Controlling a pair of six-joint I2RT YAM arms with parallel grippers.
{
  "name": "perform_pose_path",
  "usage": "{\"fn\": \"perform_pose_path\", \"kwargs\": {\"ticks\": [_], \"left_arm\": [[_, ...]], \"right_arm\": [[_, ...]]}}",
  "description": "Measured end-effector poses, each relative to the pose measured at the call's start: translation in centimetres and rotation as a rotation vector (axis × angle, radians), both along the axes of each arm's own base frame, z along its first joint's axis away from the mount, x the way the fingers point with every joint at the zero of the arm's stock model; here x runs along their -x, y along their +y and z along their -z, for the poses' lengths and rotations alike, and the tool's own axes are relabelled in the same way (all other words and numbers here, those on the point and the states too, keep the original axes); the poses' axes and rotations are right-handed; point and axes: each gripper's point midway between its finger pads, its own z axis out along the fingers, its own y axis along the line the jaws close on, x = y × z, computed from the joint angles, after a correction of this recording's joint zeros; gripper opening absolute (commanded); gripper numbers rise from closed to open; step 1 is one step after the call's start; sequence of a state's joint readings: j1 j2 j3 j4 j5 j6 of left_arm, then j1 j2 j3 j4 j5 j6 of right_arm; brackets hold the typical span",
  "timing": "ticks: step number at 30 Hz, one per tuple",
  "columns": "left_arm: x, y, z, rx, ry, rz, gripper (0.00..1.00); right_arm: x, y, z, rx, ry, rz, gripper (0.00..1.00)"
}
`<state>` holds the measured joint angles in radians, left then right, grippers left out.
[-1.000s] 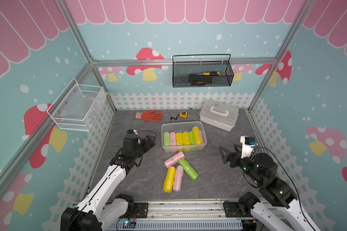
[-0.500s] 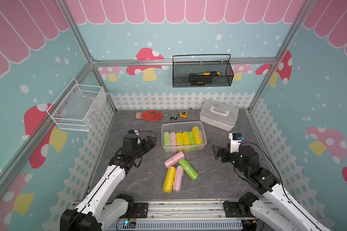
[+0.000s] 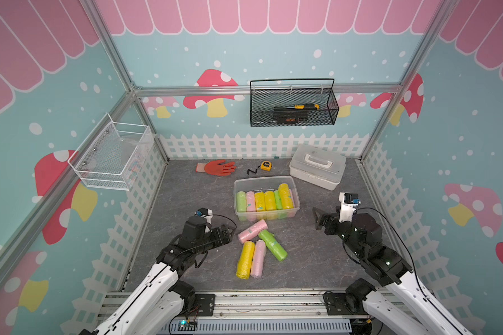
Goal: Put the roll of trash bags into the storage box
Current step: Pick up the roll of trash bags from the center of the board.
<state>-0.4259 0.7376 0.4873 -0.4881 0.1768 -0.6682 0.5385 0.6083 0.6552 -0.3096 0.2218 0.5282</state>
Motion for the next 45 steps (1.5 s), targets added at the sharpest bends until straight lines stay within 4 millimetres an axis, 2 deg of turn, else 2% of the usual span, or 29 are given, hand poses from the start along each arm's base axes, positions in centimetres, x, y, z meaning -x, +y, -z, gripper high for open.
{"fn": "perform_pose_path", "kwargs": {"ticks": [7,14,17,30,37,45], "left_arm": [[1.0,-0.7,1.0,-0.073,0.011,0.052,0.92],[3.0,-2.9,5.3,-0.187,0.149,0.199,0.88],[4.1,-3.8,6.5,-0.22,0.188,0.256,0.86],[4.9,-5.1,6.2,-0.211,0.168,0.317,0.85],[6.4,-6.6,8.5,-0.283,0.237,0.413,0.8],[6.2,-8.4,10.0,-0.354,0.287,0.46,0.68]], "right_arm": [[-0.1,0.0,0.4,0.011,0.014,0.006,0.98],[-0.3,0.0,1.0,0.023,0.033,0.008,0.98],[-0.3,0.0,1.0,0.024,0.033,0.01,0.98],[-0.3,-0.2,1.0,0.028,0.032,0.021,0.99],[-0.4,-0.2,1.1,0.03,0.035,0.021,0.98],[-0.4,-0.2,1.2,0.033,0.038,0.024,0.99]]}}
